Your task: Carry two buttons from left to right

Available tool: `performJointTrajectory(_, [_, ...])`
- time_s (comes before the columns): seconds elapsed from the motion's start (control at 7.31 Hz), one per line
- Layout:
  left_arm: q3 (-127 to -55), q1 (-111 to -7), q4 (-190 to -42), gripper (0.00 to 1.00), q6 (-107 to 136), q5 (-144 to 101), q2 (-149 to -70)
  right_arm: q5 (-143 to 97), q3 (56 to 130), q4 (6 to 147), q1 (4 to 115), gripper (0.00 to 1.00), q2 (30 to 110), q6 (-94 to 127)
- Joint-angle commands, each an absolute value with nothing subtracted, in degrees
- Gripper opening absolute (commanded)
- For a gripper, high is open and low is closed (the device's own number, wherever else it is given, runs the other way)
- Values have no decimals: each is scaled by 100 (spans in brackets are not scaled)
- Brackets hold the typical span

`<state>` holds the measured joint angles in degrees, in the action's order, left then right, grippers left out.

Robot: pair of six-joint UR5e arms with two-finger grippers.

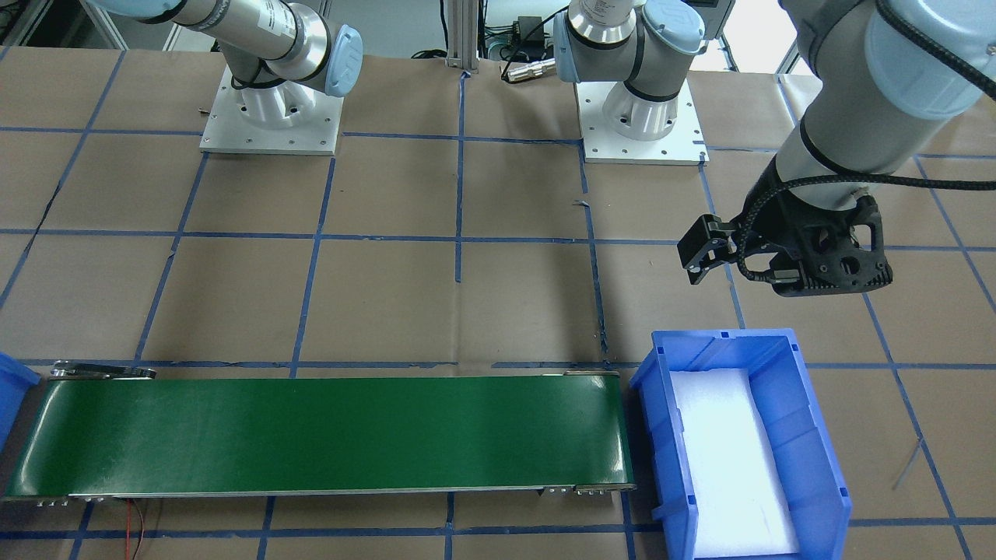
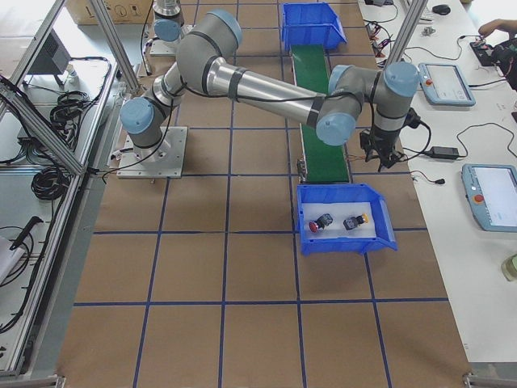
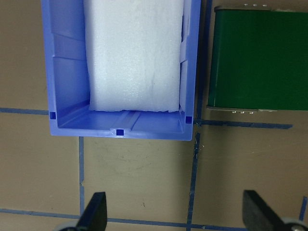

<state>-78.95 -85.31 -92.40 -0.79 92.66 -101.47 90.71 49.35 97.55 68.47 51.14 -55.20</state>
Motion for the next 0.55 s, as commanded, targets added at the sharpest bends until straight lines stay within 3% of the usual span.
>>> performJointTrajectory(0.0, [-7910, -8534, -9237, 100, -79, 9264, -10186, 9070, 4966, 9371, 7740, 60, 5421, -4085])
performJointTrajectory(0.27, [-7971, -8534, -9237, 100, -79, 9272, -10178, 9079, 5044, 9212, 8556, 77, 5668, -2888])
performJointTrajectory(0.41, [-7963, -8534, -9237, 100, -79, 9272, -10186, 9088, 5167, 9150, 8830, 94, 5860, -2204])
